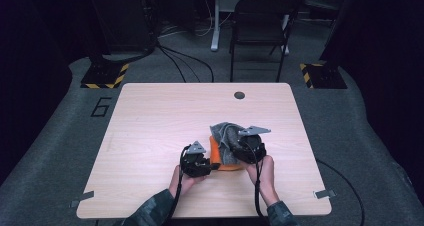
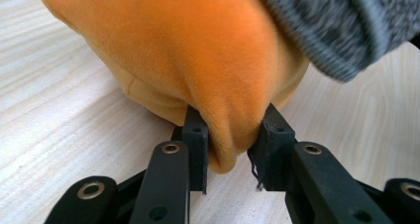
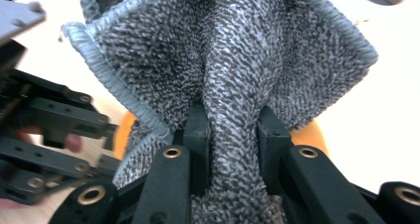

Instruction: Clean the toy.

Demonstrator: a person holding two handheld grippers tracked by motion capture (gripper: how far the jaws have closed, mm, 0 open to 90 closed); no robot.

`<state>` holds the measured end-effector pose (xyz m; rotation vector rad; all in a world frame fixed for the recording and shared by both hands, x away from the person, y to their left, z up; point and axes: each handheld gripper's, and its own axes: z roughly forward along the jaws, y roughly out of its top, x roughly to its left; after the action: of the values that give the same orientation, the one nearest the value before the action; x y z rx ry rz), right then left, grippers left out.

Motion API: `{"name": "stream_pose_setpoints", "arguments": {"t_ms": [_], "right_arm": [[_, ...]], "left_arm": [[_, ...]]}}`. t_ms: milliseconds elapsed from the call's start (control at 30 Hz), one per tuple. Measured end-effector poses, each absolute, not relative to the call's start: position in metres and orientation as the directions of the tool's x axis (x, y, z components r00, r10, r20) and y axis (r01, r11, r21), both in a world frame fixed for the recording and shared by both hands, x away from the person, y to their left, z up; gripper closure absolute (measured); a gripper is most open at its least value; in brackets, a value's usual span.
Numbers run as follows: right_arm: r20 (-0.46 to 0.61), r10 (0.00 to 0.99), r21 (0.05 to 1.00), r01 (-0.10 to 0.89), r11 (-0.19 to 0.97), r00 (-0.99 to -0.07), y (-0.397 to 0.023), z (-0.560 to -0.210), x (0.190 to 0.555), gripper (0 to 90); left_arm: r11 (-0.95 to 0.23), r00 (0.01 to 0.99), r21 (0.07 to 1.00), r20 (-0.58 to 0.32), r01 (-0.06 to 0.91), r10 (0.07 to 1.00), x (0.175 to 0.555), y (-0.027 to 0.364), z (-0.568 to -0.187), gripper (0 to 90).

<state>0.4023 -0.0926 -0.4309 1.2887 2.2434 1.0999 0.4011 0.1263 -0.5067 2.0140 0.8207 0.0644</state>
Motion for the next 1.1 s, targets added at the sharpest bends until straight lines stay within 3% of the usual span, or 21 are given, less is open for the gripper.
{"name": "stream_pose_setpoints", "arguments": {"t_ms": [467, 600, 867, 1000, 1100], "right_arm": [[0.118, 0.913, 0.698, 0.686, 0.204, -0.391, -0.153, -0.456, 0.416, 70.7], [0.177, 0.91, 0.681, 0.715, 0.162, -0.374, -0.165, -0.468, 0.421, 70.7], [0.144, 0.939, 0.577, 0.798, 0.176, -0.311, -0.172, -0.496, 0.431, 71.3], [0.088, 0.947, 0.593, 0.78, 0.2, -0.309, -0.171, -0.481, 0.429, 72.5], [0.104, 0.94, 0.674, 0.718, 0.175, -0.326, -0.176, -0.451, 0.421, 73.3]], "left_arm": [[-0.336, 0.772, 0.779, -0.279, 0.53, 0.571, 0.402, 0.125, -0.507, 70.0], [-0.338, 0.777, 0.781, -0.279, 0.525, 0.564, 0.403, 0.125, -0.507, 69.7], [-0.328, 0.775, 0.784, -0.286, 0.528, 0.564, 0.405, 0.127, -0.507, 69.3], [-0.333, 0.781, 0.788, -0.276, 0.518, 0.561, 0.404, 0.127, -0.507, 69.1], [-0.33, 0.781, 0.789, -0.278, 0.518, 0.56, 0.405, 0.126, -0.507, 69.0]]}}
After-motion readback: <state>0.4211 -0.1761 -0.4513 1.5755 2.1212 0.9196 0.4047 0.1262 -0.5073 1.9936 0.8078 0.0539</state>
